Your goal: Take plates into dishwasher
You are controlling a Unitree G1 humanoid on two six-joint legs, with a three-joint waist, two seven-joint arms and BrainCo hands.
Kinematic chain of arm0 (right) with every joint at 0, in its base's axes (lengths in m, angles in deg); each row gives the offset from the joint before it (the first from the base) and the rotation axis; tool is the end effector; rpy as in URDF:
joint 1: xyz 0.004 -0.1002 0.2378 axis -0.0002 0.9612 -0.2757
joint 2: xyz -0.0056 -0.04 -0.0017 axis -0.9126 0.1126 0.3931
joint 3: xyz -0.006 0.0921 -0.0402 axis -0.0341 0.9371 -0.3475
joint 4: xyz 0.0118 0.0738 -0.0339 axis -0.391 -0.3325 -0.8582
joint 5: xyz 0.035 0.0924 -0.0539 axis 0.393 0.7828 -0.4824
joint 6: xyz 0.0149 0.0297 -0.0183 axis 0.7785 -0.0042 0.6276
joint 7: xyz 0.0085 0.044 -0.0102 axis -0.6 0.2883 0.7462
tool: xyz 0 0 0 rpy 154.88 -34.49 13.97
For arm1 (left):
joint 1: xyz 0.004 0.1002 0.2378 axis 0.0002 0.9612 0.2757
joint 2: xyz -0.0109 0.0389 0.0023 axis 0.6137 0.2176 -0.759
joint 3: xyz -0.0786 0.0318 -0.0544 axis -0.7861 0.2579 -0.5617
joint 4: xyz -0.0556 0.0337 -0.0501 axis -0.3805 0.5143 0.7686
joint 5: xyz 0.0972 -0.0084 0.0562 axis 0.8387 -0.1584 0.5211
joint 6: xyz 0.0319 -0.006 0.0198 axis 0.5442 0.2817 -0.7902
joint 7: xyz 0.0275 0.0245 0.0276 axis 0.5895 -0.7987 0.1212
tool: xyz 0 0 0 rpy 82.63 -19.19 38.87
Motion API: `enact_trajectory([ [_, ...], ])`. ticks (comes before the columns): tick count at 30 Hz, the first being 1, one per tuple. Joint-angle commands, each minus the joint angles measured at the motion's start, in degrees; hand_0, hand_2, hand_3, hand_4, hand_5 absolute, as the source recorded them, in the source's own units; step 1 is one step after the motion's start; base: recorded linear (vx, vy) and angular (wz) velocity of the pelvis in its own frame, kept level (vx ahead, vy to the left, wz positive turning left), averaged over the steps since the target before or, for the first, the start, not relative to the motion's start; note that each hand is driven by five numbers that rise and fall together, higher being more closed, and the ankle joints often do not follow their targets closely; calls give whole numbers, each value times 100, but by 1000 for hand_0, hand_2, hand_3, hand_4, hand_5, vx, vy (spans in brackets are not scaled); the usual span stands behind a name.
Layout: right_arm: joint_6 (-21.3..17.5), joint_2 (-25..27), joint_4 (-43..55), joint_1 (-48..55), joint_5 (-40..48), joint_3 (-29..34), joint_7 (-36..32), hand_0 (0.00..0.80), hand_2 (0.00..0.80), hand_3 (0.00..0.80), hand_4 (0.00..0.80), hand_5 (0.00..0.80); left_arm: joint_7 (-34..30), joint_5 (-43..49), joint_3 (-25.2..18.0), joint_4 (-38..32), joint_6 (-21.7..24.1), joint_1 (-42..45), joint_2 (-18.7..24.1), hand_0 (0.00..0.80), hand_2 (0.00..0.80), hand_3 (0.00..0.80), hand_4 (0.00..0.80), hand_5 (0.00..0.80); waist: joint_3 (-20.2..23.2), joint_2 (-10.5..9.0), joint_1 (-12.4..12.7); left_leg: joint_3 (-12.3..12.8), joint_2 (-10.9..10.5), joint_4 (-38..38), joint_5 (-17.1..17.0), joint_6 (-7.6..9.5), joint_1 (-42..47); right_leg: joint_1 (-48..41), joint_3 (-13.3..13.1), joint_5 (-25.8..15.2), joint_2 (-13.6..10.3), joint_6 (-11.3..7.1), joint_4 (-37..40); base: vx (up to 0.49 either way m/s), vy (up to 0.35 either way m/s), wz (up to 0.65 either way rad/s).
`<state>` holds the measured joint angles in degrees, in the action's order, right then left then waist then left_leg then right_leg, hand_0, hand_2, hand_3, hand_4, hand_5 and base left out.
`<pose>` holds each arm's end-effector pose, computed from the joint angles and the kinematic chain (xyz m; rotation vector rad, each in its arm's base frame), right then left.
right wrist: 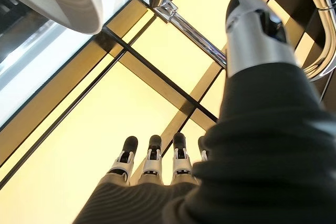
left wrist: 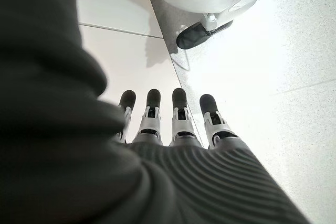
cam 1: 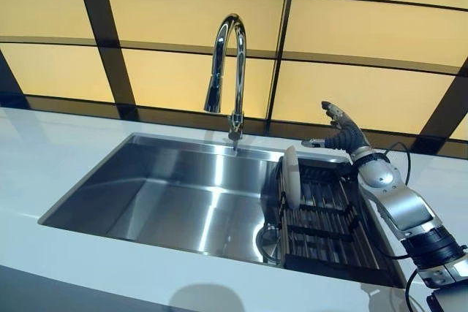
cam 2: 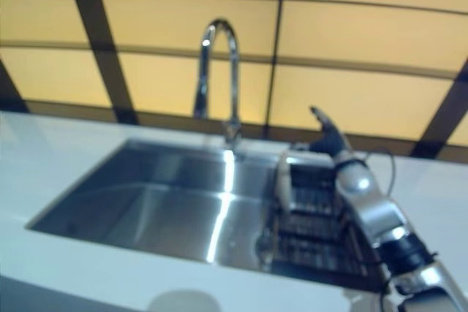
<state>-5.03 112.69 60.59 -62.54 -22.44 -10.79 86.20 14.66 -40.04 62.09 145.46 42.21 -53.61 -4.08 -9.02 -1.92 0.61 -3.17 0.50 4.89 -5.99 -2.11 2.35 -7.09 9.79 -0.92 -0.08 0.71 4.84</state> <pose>0.2996 -0.2105 0.2238 -0.6105 -0.3179 -0.0788 0.1072 0.2266 -0.1124 0.5329 1.1195 -0.2287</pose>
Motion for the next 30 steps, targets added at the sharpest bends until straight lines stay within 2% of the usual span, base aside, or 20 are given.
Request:
enact_trajectory([
  [1,-143,98,-18,-214,25,146,238,0,0,0,0,0,143,-99,205,410,7,-317,90,0,0,0,0,0,263,-205,42,404,-30,-3,588,4,243,190,-174,37,-142,-388,-104,-15,-39,-1],
  [3,-214,159,-89,-192,67,180,297,0,0,0,0,0,171,-104,168,454,64,-324,136,0,0,0,0,0,250,-206,18,487,-20,-104,624,24,255,203,-176,140,-151,-347,-281,-5,-47,-1],
  [6,-238,238,-116,-130,1,248,388,0,0,0,0,0,122,-65,116,360,90,-327,173,0,0,0,0,0,205,-221,16,471,-72,-478,753,47,149,203,-229,150,-209,-324,-375,0,-10,-1],
  [8,-287,287,-169,-104,-127,278,448,0,0,0,0,0,28,-91,106,252,108,-305,192,0,0,0,0,0,156,-227,10,477,25,-727,802,-11,97,183,-265,133,-265,-308,-411,-17,88,0],
  [11,-278,353,-253,-135,-267,340,392,0,0,0,0,0,-56,-88,109,151,109,-229,138,0,0,0,0,0,136,-283,18,298,386,-884,762,-186,98,145,-347,42,-464,-353,-362,-28,238,1],
  [14,-149,496,-214,-195,-179,314,323,0,0,0,0,0,-79,-91,43,163,169,-131,99,0,0,0,0,0,177,-257,-21,174,885,-747,377,-335,218,181,-493,16,-644,-422,-384,-42,376,-14],
  [17,-83,683,-230,-192,-59,343,305,0,0,0,0,0,-155,-92,1,103,234,-133,50,0,0,0,0,0,230,-198,-117,186,1379,-651,78,-505,386,217,-617,-63,-882,-569,-354,-54,493,-8],
  [19,-154,779,-341,-184,13,353,366,0,0,0,0,0,-142,-123,47,59,268,-169,9,0,0,0,0,0,242,-161,-189,152,1532,-680,213,-598,476,318,-756,-160,-1135,-772,-375,-83,612,-6],
  [20,-198,792,-401,-204,30,361,365,0,0,0,0,0,-134,-169,78,47,273,-200,19,0,0,0,0,0,221,-161,-215,143,1515,-764,396,-621,483,388,-837,-200,-1253,-876,-421,-127,640,-10],
  [21,-288,785,-518,-225,19,373,418,0,0,0,0,0,-144,-202,108,28,300,-258,44,0,0,0,0,0,171,-171,-259,208,1454,-885,720,-626,475,508,-933,-283,-1450,-1046,-502,-168,708,-8],
  [22,-373,752,-685,-245,4,417,403,0,0,0,0,0,-157,-222,132,55,313,-362,60,0,0,0,0,0,114,-178,-311,375,1377,-995,986,-599,460,647,-930,-383,-1684,-1219,-573,-194,769,2],
  [24,-427,663,-722,-29,-109,545,505,0,0,0,0,0,-163,-327,217,97,270,-589,112,0,0,0,0,0,24,-238,-351,512,1111,-1154,1138,-484,235,759,-863,-683,-2069,-1402,-577,-183,647,10],
  [25,-450,665,-700,87,-131,596,550,0,0,0,0,0,-169,-388,236,134,245,-673,139,0,0,0,0,0,9,-253,-355,516,992,-1126,1149,-432,178,790,-807,-856,-2191,-1409,-535,-186,679,3],
  [26,-449,686,-603,346,5,706,687,0,0,0,0,0,-122,-471,261,199,134,-760,176,0,0,0,0,0,-31,-327,-337,522,685,-1299,1299,-321,25,879,-648,-1295,-2403,-1353,-376,-160,577,2],
  [27,-435,705,-561,436,-20,753,682,0,0,0,0,0,-86,-443,278,215,69,-753,195,0,0,0,0,0,-42,-347,-324,539,591,-1436,1382,-273,-56,947,-582,-1432,-2449,-1314,-338,-194,637,-7],
  [28,-404,713,-582,394,27,754,677,0,0,0,0,0,14,-414,250,240,79,-627,278,0,0,0,0,0,-86,-339,-264,638,456,-1424,1462,-189,-14,1160,-391,-1648,-2486,-1290,-416,-124,347,-10],
  [29,-402,713,-593,381,39,747,677,0,0,0,0,0,30,-411,242,240,87,-603,290,0,0,0,0,0,-88,-331,-249,662,450,-1408,1461,-178,-2,1189,-376,-1646,-2476,-1285,-442,-113,355,-33],
  [30,-394,714,-679,311,83,715,655,0,0,0,0,0,72,-397,189,256,66,-488,354,0,0,0,0,0,-91,-287,-206,776,412,-1289,1424,-115,69,1282,-225,-1577,-2401,-1265,-517,-72,318,-55],
])
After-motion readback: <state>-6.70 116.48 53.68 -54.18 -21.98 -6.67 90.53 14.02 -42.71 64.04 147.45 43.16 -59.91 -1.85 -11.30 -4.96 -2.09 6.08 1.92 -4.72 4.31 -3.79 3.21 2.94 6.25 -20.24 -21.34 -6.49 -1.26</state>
